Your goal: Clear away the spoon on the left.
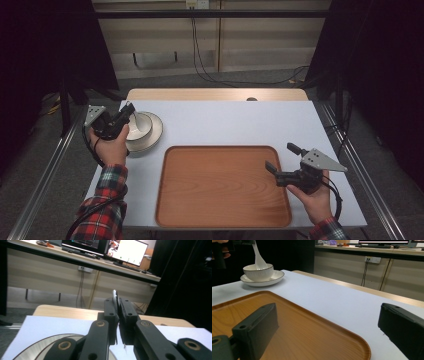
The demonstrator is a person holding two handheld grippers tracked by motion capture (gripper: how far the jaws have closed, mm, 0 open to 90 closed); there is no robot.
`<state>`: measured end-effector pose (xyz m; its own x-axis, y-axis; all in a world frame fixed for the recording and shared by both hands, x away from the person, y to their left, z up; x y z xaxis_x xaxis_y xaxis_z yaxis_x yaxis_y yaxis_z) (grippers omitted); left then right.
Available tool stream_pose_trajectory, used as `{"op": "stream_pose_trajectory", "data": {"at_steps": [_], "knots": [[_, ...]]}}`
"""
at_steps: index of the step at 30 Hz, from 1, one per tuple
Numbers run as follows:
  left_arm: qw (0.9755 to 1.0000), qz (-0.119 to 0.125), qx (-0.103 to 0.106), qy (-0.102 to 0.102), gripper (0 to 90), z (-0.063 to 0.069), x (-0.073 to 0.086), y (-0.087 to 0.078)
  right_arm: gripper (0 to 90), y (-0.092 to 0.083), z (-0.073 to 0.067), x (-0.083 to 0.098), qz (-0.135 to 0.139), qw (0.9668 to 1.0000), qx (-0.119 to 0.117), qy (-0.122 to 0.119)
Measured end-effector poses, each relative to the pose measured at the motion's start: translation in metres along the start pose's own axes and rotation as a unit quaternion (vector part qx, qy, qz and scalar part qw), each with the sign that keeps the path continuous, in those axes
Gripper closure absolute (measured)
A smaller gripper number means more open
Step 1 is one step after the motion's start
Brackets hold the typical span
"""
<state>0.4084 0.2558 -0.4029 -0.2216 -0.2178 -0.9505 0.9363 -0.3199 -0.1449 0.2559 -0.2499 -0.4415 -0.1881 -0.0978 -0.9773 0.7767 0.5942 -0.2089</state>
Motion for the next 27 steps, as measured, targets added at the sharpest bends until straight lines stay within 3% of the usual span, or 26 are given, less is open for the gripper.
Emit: {"op": "stream_pose_trajectory", "data": {"at_steps": [6, 9, 10, 14, 20, 27], "knots": [[0.9996, -0.001, 0.027, 0.000, 85.5, 0.010, -0.005, -0.006, 1.7, 0.000, -0.001, 0.000, 0.002, 1.0000, -0.005, 0.000], [0.9995, -0.003, 0.028, 0.016, 85.5, 0.014, -0.008, -0.009, 1.7, 0.000, -0.001, 0.000, 0.002, 1.0000, -0.008, 0.002], [0.9995, 0.006, 0.030, 0.008, 85.5, 0.016, -0.009, -0.010, 1.7, 0.000, -0.001, 0.000, 0.002, 1.0000, -0.008, 0.001], [0.9995, 0.007, 0.028, 0.017, 85.6, 0.013, -0.018, -0.016, 1.7, 0.001, -0.002, 0.000, 0.001, 1.0000, -0.006, -0.001], [0.9994, 0.017, 0.028, 0.012, 85.6, 0.013, -0.029, -0.023, 1.7, 0.001, -0.002, 0.000, 0.002, 1.0000, -0.006, -0.001], [0.9985, 0.017, 0.051, 0.005, 85.5, 0.021, -0.033, -0.028, 1.6, 0.001, -0.001, 0.000, 0.003, 0.9999, -0.012, 0.000]]}}
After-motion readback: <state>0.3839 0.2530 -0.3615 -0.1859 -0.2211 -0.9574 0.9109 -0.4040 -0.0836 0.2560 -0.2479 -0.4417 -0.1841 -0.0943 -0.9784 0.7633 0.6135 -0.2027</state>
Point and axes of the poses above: each handheld gripper's, and its own axes: y roughly forward along the jaws, x roughly out of its underside, z roughly to its right, the point moved 2 cm from there along y, roughly forward along the jaws, and after that the axes turned 5 degrees about -x, right-handed, at the moved point
